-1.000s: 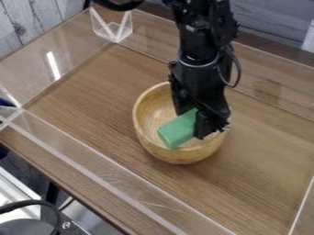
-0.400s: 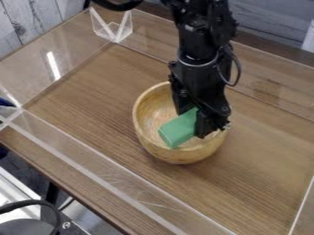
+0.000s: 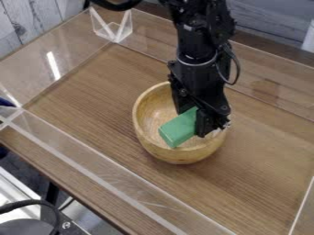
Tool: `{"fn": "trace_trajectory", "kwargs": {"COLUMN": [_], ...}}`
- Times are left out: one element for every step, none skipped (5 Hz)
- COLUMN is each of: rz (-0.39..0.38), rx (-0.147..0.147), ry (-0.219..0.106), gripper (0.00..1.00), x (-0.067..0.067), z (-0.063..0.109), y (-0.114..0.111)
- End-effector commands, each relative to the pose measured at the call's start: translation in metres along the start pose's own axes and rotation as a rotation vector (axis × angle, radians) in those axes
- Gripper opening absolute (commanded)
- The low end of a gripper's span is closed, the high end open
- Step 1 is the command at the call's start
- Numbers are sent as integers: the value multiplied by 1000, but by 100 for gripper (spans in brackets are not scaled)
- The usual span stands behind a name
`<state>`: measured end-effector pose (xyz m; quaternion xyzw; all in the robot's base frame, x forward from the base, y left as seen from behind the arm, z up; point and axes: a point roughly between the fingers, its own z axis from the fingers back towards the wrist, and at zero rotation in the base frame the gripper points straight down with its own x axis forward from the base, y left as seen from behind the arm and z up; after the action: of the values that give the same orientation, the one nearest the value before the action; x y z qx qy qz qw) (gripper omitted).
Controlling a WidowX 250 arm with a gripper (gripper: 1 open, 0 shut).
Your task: Put the green block in the brown bowl
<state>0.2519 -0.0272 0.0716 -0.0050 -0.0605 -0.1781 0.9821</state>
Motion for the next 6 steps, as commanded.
{"fn": "trace_trajectory", "kwargs": {"rz": [11,16,20,24,28,33], "rx": [8,6,3,1,-2,-4], "ry": [-42,-43,-45,-46,-47,-47], "gripper": [0,0,0,0,0,0], "x": [5,4,4,3,2,2], "z": [8,7,7,7,6,6], "y": [4,5,5,6,6,7]}}
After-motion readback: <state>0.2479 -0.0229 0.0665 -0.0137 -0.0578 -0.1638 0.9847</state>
